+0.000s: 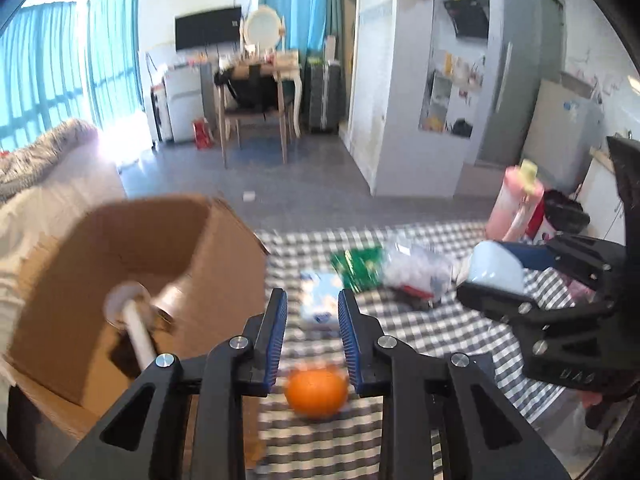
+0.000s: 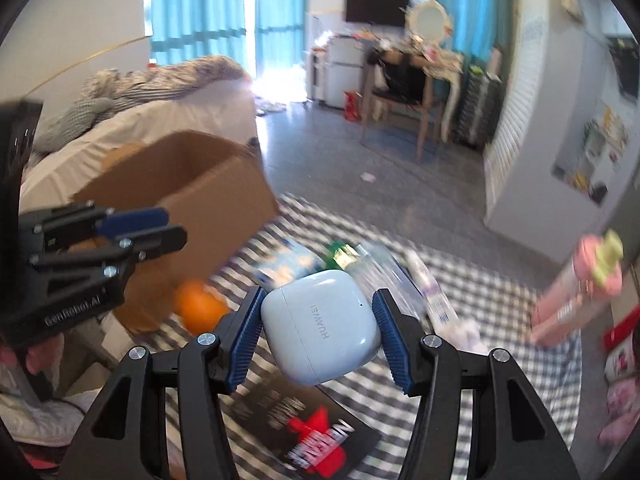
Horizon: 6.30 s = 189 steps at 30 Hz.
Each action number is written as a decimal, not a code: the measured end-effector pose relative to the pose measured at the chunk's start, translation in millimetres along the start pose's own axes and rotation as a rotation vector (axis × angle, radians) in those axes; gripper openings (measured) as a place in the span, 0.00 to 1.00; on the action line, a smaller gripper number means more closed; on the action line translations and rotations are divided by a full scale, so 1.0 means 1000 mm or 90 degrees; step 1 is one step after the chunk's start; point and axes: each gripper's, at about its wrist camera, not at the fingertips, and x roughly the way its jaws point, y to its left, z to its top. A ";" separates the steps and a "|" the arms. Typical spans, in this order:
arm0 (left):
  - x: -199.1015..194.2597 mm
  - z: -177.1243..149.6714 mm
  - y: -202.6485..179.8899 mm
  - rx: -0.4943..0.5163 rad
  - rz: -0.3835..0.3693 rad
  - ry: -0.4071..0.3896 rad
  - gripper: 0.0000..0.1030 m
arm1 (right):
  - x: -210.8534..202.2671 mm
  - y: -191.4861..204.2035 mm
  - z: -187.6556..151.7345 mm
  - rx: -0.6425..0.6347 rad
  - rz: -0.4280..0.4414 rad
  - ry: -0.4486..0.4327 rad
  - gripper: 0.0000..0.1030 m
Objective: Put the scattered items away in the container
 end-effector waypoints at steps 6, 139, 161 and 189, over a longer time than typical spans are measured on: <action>-0.022 0.007 0.047 -0.008 0.042 -0.024 0.28 | 0.005 0.048 0.037 -0.056 0.032 -0.035 0.53; 0.008 -0.027 -0.012 0.059 -0.029 0.076 0.56 | -0.003 -0.041 -0.016 0.062 0.010 -0.015 0.74; 0.017 -0.048 0.197 -0.163 0.206 0.136 0.56 | 0.122 0.171 0.085 -0.143 0.189 0.048 0.74; -0.005 -0.019 0.106 -0.086 0.108 0.063 1.00 | 0.022 0.025 0.045 -0.050 -0.107 -0.033 0.90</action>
